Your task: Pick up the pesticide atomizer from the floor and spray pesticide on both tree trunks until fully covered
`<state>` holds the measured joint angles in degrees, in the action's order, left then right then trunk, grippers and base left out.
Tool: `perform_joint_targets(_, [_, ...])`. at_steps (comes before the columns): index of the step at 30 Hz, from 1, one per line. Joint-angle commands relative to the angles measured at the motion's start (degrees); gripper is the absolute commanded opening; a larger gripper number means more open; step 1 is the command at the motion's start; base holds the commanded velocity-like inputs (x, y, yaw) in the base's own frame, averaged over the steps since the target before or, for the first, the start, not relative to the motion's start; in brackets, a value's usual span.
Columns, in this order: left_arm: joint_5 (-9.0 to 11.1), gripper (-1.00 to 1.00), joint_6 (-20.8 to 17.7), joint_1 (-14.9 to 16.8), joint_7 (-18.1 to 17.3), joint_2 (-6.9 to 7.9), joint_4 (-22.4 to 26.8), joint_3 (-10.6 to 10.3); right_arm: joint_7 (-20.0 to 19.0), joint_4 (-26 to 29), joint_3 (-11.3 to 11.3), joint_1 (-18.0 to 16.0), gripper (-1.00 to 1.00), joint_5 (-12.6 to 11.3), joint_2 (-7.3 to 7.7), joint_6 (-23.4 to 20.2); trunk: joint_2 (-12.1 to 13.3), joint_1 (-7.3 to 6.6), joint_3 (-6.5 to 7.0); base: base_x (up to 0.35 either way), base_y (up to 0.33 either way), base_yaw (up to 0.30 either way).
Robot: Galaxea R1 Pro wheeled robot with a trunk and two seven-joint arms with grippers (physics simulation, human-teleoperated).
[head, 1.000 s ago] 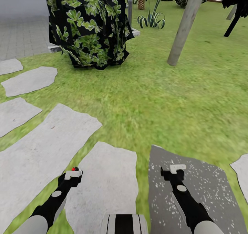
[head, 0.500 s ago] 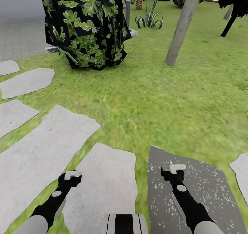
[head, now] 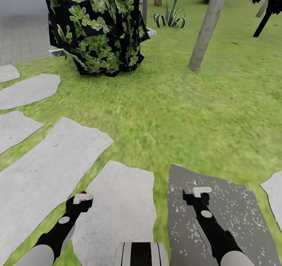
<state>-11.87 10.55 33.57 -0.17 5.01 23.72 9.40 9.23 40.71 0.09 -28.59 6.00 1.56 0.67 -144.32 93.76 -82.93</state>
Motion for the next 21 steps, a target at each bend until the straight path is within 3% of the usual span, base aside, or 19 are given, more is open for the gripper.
perform_joint_targets(1, [0.00, 1.00, 0.00, 0.00, 0.00, 0.00, 0.00, 0.00, 0.00, -0.01, 0.00, 0.01, 1.00, -0.01, 0.01, 0.01, 0.00, 0.00, -0.02, 0.000, 0.000, 0.000])
perform_joint_targets(21, [0.05, 1.00, 0.05, 0.00, 0.06, 0.00, 0.09, 0.12, 0.00, -0.02, 0.00, 0.02, 1.00, 0.00, -0.02, 0.03, -0.03, 0.05, -0.78, 0.002, 0.001, 0.000])
